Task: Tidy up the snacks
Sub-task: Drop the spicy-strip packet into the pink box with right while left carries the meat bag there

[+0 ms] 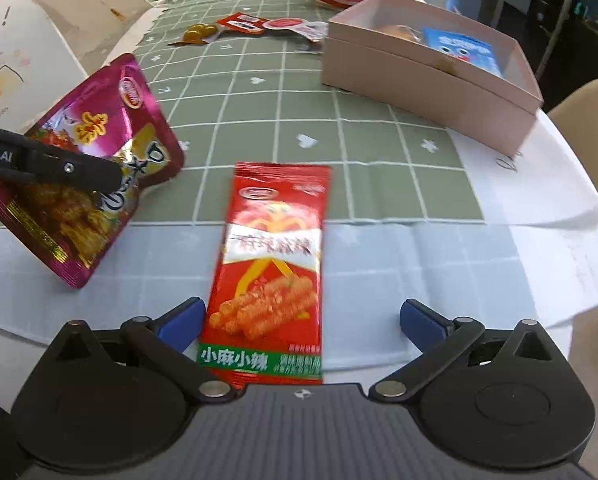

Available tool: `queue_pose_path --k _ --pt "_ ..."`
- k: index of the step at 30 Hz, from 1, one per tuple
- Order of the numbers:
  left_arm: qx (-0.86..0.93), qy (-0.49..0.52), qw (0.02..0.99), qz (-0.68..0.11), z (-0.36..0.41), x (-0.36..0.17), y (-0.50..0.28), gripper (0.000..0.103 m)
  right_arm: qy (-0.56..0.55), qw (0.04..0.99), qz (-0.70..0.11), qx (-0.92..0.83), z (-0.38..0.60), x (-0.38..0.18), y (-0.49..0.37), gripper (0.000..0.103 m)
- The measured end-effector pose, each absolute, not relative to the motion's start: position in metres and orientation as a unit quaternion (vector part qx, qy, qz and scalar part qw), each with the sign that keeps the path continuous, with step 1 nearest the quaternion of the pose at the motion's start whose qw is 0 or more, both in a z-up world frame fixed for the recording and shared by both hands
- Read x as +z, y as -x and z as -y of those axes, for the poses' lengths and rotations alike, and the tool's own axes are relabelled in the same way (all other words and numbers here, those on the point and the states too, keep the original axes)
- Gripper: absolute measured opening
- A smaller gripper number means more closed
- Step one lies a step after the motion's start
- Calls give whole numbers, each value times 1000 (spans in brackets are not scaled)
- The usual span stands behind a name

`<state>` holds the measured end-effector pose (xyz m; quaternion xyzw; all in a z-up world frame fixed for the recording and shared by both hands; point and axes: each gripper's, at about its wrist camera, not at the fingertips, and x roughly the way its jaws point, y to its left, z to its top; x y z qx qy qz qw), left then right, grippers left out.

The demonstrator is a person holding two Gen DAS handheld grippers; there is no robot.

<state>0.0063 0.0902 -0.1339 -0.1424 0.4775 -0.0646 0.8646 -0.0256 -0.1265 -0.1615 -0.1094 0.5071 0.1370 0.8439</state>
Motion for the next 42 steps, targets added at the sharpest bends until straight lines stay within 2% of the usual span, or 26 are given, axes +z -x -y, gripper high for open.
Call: queue_pose_path --k 6,9,10,13,17,21,27,30,32,36,40,42 --pt "-66 153 864 -476 -92 -136 -6 24 113 856 -482 151 112 -160 21 86" --pt "-67 151 863 -478 -92 -137 -7 24 120 854 -478 166 105 -155 20 68" --pt "-68 149 862 -479 -91 -137 -7 24 125 853 -478 169 104 -153 20 53" --pt "-75 148 862 -479 -91 -139 -7 23 129 848 -485 171 105 -148 20 47" --pt "-107 164 858 -475 -89 -141 -4 23 110 850 -487 166 118 -134 21 46" --pt "-161 210 842 -470 -85 -125 -21 23 89 871 -457 158 141 -89 9 45" --pt "-223 199 880 -369 -70 -23 -105 23 102 935 -316 127 180 31 -35 45" --pt "-238 240 873 -352 -60 1 -170 23 89 952 -273 106 198 64 -65 45" --pt "-235 268 864 -354 -50 -2 -215 23 78 959 -259 87 212 71 -88 45" --pt "-216 326 829 -399 -25 -50 -284 23 47 955 -286 64 236 56 -122 45" --pt "-189 302 817 -453 5 -112 -316 22 47 945 -318 55 255 25 -140 45" --pt "-176 285 816 -471 11 -130 -323 25 46 939 -337 55 261 11 -148 45"
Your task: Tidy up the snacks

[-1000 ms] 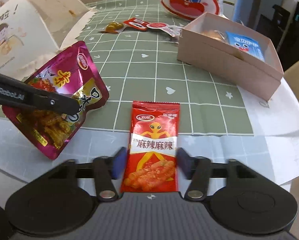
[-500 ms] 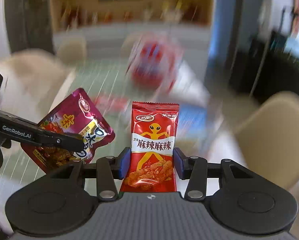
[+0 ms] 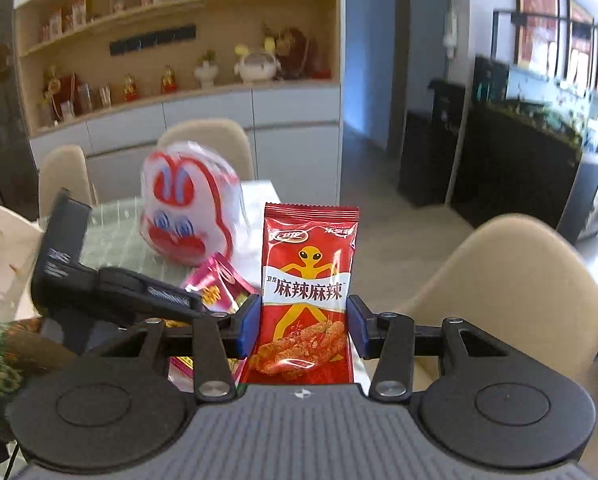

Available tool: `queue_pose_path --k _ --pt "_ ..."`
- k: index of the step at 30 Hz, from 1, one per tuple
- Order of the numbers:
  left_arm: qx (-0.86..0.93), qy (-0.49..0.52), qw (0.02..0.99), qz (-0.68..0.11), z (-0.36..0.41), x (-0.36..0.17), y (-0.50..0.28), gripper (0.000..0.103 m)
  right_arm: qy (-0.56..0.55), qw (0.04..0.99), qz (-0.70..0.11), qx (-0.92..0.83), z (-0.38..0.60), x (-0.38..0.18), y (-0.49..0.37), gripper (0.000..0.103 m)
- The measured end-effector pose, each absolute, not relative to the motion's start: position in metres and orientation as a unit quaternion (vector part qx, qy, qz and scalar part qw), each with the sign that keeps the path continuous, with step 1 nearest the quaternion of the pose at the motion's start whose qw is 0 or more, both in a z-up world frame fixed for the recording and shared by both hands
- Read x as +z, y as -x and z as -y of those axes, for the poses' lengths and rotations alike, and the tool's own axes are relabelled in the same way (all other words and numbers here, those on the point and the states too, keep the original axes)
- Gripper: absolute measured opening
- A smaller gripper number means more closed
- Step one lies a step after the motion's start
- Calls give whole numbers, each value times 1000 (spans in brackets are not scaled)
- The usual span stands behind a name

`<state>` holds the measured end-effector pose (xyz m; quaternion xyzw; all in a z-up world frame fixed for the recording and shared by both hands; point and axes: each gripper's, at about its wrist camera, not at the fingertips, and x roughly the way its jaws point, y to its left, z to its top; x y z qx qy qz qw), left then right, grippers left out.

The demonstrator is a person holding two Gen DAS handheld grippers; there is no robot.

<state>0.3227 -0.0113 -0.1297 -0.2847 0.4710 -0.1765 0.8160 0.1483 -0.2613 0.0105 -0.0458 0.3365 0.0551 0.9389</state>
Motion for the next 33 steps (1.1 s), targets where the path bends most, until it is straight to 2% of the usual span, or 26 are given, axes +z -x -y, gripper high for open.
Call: queue_pose_path --k 2,6,10,13,17,21,25,29,33 --pt "-156 270 833 -456 8 -127 -319 34 49 934 -349 56 267 -1 -153 45" --pt "-123 295 865 -388 -23 -93 -294 34 34 920 -381 80 264 -22 -177 45" --pt "-88 290 886 -351 -47 -71 -255 34 0 898 -426 115 244 -49 -215 45" --pt "-73 288 884 -360 -59 -75 -228 34 -2 888 -444 119 225 -74 -236 47" --pt "-34 296 871 -390 -70 -96 -183 34 19 880 -461 111 213 -93 -243 57" --pt "12 313 849 -425 -88 -126 -144 34 36 886 -442 131 204 -80 -230 62" --pt "65 323 838 -436 -111 -144 -127 34 85 895 -400 177 164 -58 -225 73" --pt "90 311 842 -431 -124 -141 -108 34 107 860 -429 256 101 -64 -236 74" --pt "99 307 845 -427 -136 -138 -88 34 137 811 -482 300 33 -96 -261 75"
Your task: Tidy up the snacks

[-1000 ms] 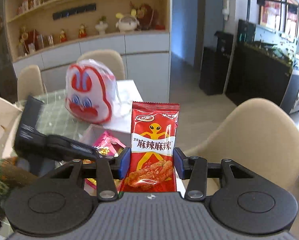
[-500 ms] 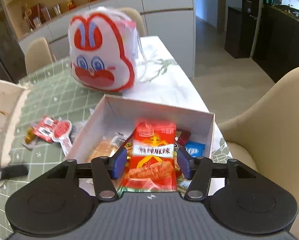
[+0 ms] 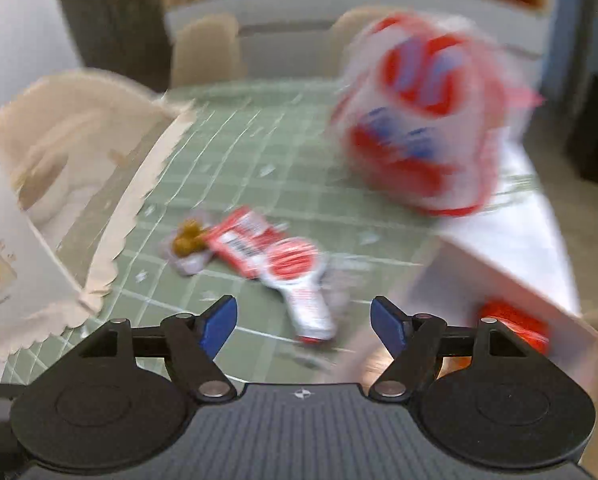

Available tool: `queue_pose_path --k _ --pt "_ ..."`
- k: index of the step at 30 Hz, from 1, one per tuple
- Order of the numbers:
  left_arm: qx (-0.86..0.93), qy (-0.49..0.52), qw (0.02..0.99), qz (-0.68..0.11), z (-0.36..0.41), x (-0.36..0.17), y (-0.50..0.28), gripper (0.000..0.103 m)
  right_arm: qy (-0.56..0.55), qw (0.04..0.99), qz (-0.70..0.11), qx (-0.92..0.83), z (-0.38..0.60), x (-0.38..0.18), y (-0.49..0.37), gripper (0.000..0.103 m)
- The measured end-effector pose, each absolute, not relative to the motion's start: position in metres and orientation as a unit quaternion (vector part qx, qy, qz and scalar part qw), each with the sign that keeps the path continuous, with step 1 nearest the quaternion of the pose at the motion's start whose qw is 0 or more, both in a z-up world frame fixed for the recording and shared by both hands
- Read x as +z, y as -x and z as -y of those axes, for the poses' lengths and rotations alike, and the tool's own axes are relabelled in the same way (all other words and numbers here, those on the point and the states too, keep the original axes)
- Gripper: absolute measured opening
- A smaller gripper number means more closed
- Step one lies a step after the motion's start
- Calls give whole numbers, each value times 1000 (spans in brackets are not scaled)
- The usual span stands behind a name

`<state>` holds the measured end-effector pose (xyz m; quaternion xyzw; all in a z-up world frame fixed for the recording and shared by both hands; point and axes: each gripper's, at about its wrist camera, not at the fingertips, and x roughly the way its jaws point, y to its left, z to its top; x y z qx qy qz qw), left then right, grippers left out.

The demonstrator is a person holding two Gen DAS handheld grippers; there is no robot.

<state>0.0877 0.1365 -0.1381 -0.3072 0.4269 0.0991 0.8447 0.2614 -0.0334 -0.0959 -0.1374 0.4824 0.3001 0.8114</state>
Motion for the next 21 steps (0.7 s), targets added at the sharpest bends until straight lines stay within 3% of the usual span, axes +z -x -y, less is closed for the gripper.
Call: queue_pose_path --k 4,9,11,15,19,21 --pt "107 322 840 -424 -148 -138 -65 34 220 796 -490 279 -20 -143 -285 74" --pt "125 342 832 -418 -168 -140 -39 34 241 786 -503 267 -41 -177 -307 72" --pt "129 348 830 -416 -176 -140 -32 34 233 782 -511 269 -41 -175 -309 61" --pt "125 356 830 -411 -186 -142 -35 34 179 769 -542 288 -33 -155 -292 61" --pt "109 361 830 -410 -188 -145 -46 34 127 737 -558 358 -34 -133 -272 62" --pt "100 358 832 -411 -185 -144 -49 34 125 753 -534 363 -43 -122 -270 73"
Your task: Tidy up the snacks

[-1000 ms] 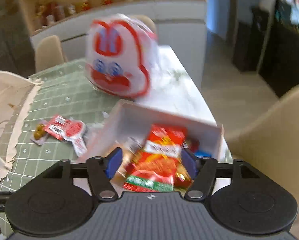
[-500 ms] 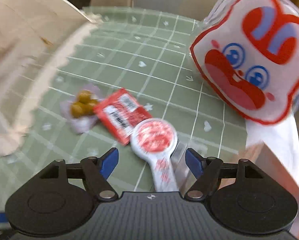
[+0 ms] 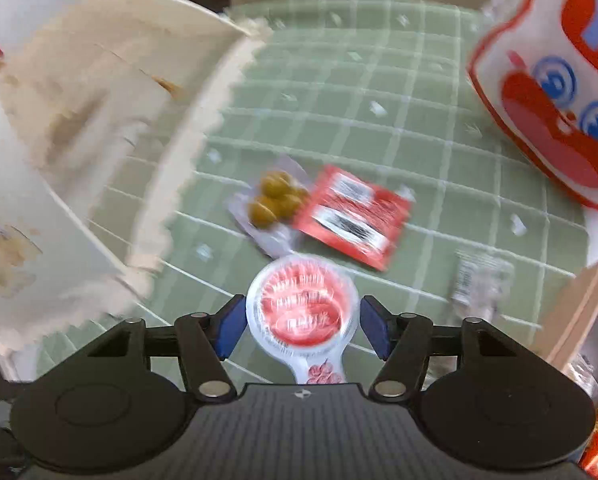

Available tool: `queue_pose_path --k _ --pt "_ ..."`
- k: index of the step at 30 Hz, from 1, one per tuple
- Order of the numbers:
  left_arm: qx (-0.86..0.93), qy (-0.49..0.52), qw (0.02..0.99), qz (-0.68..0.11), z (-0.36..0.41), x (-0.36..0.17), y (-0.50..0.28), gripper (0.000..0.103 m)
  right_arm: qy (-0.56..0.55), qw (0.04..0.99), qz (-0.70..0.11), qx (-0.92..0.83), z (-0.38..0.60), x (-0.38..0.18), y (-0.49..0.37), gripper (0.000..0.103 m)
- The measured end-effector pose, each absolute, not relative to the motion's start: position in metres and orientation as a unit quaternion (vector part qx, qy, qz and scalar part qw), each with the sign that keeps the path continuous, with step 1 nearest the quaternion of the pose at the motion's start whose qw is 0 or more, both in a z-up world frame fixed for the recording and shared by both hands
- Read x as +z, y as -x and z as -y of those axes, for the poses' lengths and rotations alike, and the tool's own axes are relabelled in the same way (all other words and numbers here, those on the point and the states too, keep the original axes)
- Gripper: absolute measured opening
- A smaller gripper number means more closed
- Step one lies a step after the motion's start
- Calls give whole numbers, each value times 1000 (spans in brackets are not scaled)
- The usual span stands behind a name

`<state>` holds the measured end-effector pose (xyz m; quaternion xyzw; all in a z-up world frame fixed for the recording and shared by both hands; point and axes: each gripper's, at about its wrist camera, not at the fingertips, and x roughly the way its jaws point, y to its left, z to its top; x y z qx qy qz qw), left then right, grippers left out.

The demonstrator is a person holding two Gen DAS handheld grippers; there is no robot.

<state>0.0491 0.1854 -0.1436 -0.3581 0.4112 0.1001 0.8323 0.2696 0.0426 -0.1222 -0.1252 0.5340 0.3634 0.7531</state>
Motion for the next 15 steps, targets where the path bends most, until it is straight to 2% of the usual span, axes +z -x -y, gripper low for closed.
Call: queue_pose_path --k 1,3,10,12,15 --pt "96 357 833 -412 -184 -143 -49 34 133 763 -521 358 -48 -121 -271 81" --pt "95 356 832 -415 -182 -143 -47 34 151 787 -501 328 -61 -129 -280 82" --pt "107 363 824 -422 -186 -145 -24 34 113 811 -527 225 -81 -185 -316 85" --pt "111 365 822 -422 -188 -145 -18 34 120 812 -522 230 -80 -184 -309 80" --pt "115 369 821 -421 -195 -145 -16 34 132 807 -515 258 -71 -172 -292 58"
